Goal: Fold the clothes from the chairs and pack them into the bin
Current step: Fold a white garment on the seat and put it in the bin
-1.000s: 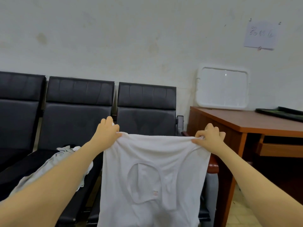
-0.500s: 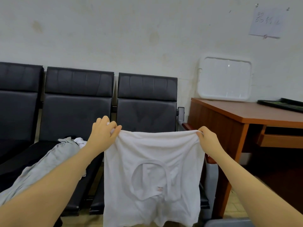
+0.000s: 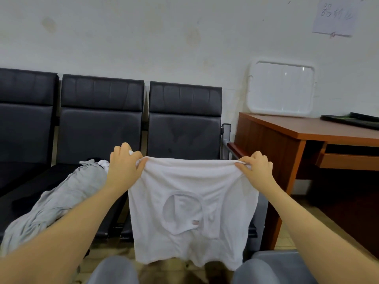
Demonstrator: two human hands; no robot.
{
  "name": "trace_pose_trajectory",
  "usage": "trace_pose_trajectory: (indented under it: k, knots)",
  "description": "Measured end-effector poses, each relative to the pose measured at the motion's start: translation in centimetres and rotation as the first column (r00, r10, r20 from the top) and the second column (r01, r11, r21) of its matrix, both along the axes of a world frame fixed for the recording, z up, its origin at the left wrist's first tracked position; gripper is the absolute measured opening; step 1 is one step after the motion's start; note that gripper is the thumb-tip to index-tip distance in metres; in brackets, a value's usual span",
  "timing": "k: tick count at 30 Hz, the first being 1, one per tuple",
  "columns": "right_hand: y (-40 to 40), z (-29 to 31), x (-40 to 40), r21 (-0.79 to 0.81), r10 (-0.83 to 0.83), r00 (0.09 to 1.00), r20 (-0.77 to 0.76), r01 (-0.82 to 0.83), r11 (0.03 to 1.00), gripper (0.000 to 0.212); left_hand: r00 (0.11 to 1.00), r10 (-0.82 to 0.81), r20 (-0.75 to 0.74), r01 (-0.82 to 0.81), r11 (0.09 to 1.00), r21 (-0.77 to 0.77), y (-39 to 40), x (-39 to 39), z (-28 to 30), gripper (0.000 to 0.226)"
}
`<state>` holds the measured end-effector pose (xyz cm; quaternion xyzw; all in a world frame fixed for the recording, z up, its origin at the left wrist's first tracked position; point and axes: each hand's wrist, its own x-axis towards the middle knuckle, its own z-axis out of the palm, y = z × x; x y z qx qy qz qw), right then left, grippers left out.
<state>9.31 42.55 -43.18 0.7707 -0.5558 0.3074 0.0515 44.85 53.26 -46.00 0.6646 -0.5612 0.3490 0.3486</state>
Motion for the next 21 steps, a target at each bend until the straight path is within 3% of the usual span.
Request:
trace_pose_trajectory:
  k: [4,10,18,21]
  knots:
    - [0.6,-0.5,-0.1,-0.015,0.070,0.997,-0.029,-0.071,0.997,0.033,0.991,0.064,0.119,-0.068,0.997,0.029,1.5,-0.6,0.1,0.039]
    - [-0.7,-2.5,0.3,0.076,0.098,0.994,-0.049,-0.094,0.993,0.029,0.982,0.116,0.150,-0.146,0.967,0.209,0.2,-0.1,-1.8,0.052]
    - [-5.6,-8.0,3.2,0.253,0.098,0.995,-0.009,-0.093,0.963,0.022,0.981,0.117,0.157,-0.180,0.849,0.497,-5.3,1.5,-7.7,0.041]
    - [-8.9,-9.9,4.8,0.275,0.078,0.997,-0.025,-0.068,0.959,0.022,0.977,0.130,0.170,-0.203,0.816,0.542,-8.3,2.8,-9.1,0.042]
